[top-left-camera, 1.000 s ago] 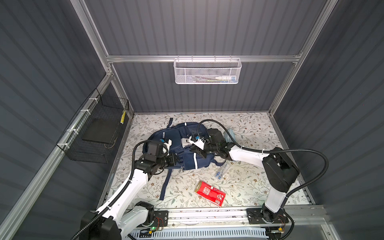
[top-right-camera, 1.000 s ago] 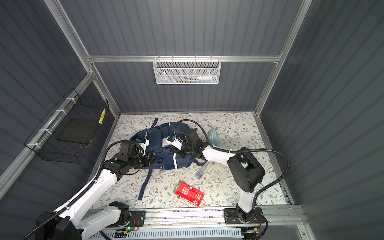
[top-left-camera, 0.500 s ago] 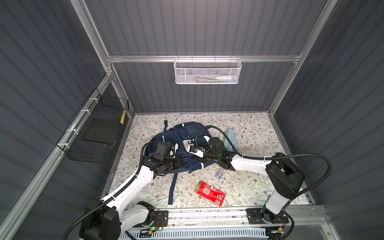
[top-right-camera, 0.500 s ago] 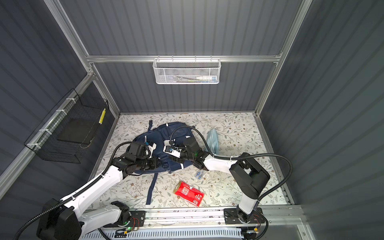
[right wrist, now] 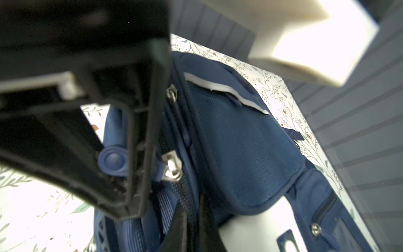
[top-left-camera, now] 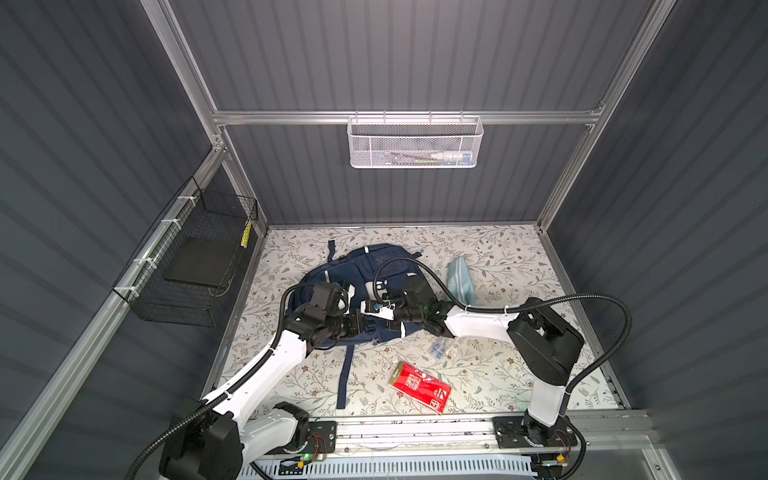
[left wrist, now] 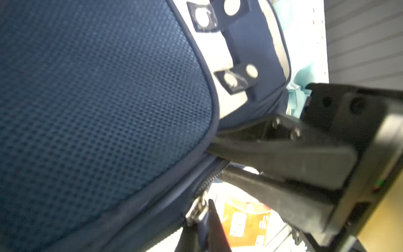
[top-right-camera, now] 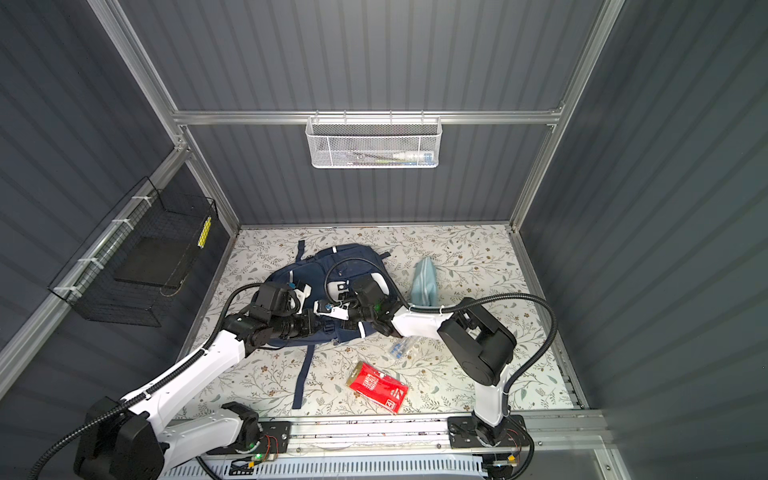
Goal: Pack the student bag
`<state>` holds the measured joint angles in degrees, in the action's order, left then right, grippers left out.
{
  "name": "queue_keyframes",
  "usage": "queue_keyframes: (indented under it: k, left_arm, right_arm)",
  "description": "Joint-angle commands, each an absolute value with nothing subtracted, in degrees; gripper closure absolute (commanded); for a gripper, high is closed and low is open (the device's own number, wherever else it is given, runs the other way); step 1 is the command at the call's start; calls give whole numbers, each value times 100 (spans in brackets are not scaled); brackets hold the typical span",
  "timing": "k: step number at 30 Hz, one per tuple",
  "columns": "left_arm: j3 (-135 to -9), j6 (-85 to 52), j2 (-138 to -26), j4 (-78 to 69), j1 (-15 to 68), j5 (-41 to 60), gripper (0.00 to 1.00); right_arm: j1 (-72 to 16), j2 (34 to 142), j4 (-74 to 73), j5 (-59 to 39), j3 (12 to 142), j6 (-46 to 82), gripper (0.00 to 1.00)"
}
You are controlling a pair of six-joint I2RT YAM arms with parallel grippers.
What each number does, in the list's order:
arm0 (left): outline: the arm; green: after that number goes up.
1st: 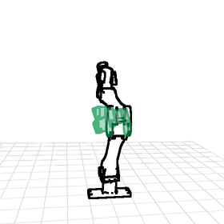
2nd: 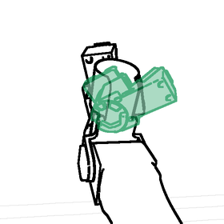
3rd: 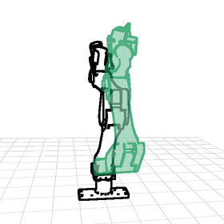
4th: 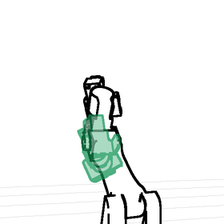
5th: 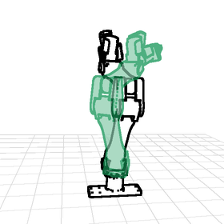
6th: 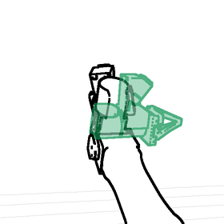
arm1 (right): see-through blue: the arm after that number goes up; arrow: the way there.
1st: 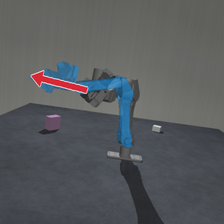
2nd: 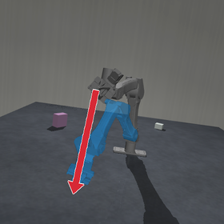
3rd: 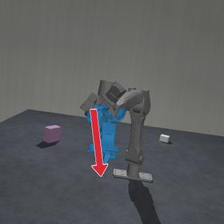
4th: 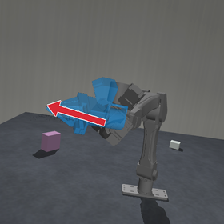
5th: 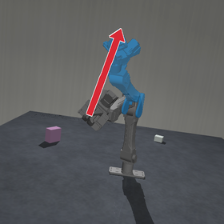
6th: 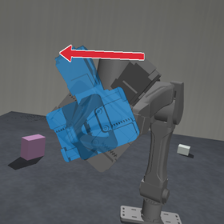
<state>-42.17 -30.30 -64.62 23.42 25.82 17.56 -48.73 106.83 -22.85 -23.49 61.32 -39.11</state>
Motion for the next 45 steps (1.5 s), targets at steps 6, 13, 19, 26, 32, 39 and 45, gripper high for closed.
queue_keyframes:
  k: [6,13,19,26,32,39,45]
  left_arm:
    - [-4908,-2894,-6487,3349,2634,557,98]
    - [-4528,-2846,-6181,3242,1694,386,96]
    - [-4520,-2727,-6192,3316,1310,-273,94]
    - [-4707,-2587,-6059,3066,734,558,100]
    - [-4674,-3163,-5749,3135,2123,864,100]
    - [-4393,-3850,-6033,2315,3287,806,100]
    - [-4581,-3840,-6382,1969,3502,851,100]
  right_arm:
    - [-3908,10073,-2623,-2786,6194,-3244,100]
    - [-3752,9788,-2044,-3369,6082,-3484,100]
    - [-3708,9728,-2039,-3154,5757,-3576,100]
    - [-3293,9936,-2283,-2561,5805,-3558,100]
    - [-3418,10556,-2741,-1652,6270,-3450,95]
    - [-3877,9502,-2579,-2220,5367,-3859,48]
    - [-4433,9458,-2280,-2151,5222,-4242,47]
